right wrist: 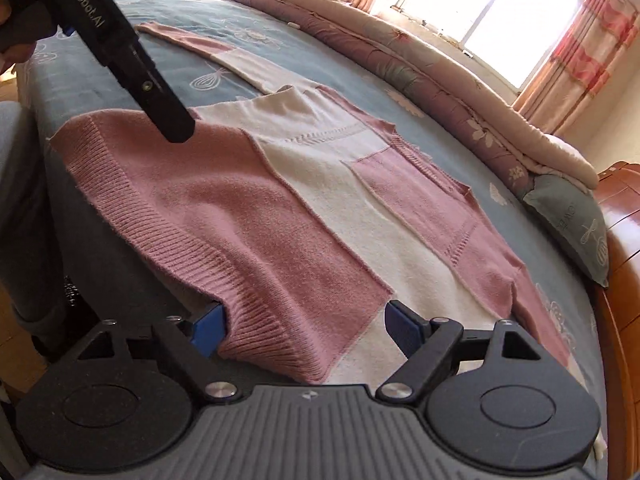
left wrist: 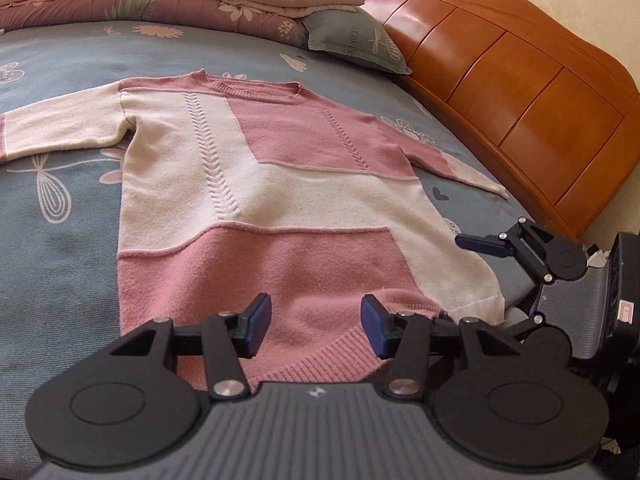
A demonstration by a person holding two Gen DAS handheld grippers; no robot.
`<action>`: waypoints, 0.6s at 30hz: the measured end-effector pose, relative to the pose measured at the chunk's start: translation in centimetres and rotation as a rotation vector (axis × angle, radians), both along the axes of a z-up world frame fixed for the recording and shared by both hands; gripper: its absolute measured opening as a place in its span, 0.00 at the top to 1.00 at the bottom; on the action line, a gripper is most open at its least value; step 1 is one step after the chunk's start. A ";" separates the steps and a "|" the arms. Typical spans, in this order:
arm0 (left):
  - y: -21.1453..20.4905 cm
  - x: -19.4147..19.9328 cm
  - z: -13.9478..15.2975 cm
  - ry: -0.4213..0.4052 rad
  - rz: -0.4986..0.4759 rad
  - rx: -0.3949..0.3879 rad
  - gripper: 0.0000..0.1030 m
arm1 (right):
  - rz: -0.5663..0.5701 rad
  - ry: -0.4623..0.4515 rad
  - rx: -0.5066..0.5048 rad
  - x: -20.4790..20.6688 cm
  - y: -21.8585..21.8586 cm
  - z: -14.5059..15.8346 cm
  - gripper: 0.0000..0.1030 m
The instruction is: Fold clothes
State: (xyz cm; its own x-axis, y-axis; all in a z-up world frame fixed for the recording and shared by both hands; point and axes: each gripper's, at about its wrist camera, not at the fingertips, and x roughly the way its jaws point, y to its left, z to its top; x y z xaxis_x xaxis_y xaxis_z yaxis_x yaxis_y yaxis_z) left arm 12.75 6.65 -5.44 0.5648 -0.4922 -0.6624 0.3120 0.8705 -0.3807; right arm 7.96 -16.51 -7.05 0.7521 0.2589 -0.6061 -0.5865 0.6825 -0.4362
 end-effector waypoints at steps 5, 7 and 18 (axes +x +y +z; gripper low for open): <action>0.1 -0.2 -0.1 -0.003 0.002 -0.003 0.52 | -0.055 -0.100 0.058 -0.1 -2.1 4.0 0.14; -0.3 -0.4 0.2 -0.019 -0.013 0.008 0.52 | -0.064 -0.079 0.068 0.1 -3.0 4.8 0.11; -3.3 -1.1 -0.2 -0.036 -0.125 0.027 0.45 | -0.090 0.627 0.641 1.5 -8.5 -1.2 0.10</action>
